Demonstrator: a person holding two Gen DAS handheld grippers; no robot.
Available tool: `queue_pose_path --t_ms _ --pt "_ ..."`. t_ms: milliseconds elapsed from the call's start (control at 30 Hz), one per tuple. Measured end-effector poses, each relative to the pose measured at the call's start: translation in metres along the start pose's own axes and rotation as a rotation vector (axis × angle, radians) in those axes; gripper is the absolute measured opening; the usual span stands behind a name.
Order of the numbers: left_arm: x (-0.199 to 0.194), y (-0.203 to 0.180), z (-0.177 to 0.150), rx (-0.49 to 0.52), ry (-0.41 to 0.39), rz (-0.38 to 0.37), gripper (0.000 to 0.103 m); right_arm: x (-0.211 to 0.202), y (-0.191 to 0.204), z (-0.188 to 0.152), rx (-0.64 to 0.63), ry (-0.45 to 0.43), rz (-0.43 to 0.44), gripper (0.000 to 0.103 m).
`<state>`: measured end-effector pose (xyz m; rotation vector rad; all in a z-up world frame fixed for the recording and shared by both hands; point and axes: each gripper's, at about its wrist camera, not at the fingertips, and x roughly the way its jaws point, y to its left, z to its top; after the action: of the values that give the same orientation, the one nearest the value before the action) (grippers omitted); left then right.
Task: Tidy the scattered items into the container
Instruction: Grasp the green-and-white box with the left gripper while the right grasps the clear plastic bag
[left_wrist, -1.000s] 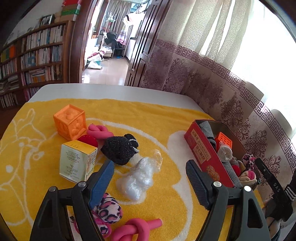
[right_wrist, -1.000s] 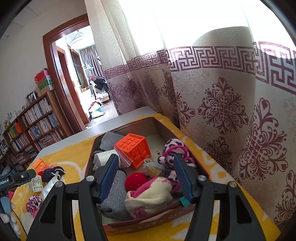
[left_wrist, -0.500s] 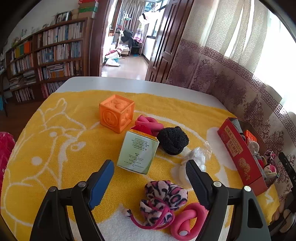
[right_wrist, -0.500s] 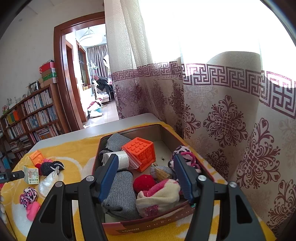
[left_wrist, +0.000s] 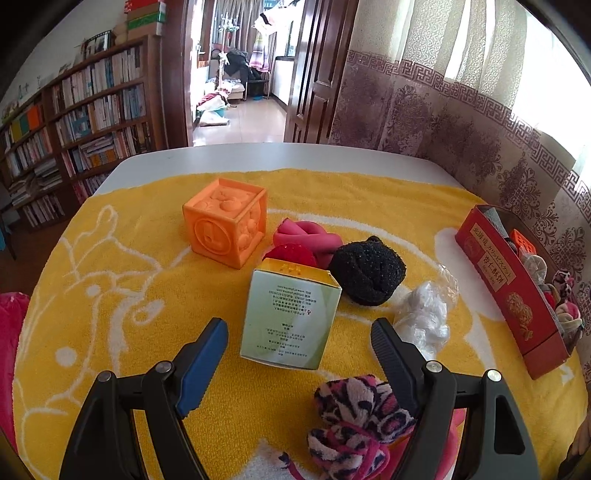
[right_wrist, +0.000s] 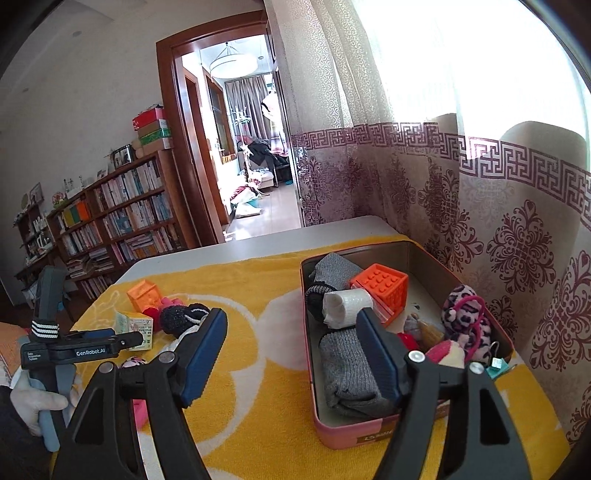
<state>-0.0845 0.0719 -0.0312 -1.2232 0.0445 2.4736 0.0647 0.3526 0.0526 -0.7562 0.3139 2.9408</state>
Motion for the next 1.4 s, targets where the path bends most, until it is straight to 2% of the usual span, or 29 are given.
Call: queue_pose_path --t_ms 133,167,200,300,400,700,1033,1100,1133,1400 --pt "0.008 -0.002 0.006 0.019 -0.009 -0.031 0.079 0.013 0.01 0.001 0.008 0.064 0.062 0.077" --pt "0.01 -0.001 0.007 0.018 -0.01 -0.032 0.061 0.016 0.014 0.001 0.009 0.086 0.086 0.077" --pt "0.013 -0.001 0.008 0.016 -0.005 -0.036 0.05 0.02 0.018 0.0 0.009 0.112 0.114 0.077" --pt "0.015 0.004 0.006 -0.01 -0.013 -0.055 0.05 0.034 0.032 0.001 0.013 0.193 0.197 0.077" --pt "0.011 0.01 0.005 -0.031 -0.023 -0.062 0.049 0.05 0.049 -0.001 -0.005 0.252 0.24 0.077" --pt "-0.026 0.036 0.005 -0.13 -0.12 -0.09 0.049 0.105 0.097 -0.018 -0.055 0.397 0.252 0.077" --pt "-0.019 0.05 0.0 -0.19 -0.108 -0.104 0.049 0.149 0.105 -0.04 0.014 0.431 0.155 0.077" --pt "-0.017 0.053 -0.001 -0.199 -0.103 -0.107 0.049 0.149 0.109 -0.043 -0.038 0.412 0.132 0.066" --pt "-0.017 0.054 -0.002 -0.206 -0.103 -0.11 0.049 0.147 0.11 -0.041 -0.054 0.406 0.138 0.049" --pt "-0.024 0.049 0.0 -0.195 -0.123 -0.117 0.049 0.123 0.103 -0.028 -0.076 0.261 0.1 0.045"
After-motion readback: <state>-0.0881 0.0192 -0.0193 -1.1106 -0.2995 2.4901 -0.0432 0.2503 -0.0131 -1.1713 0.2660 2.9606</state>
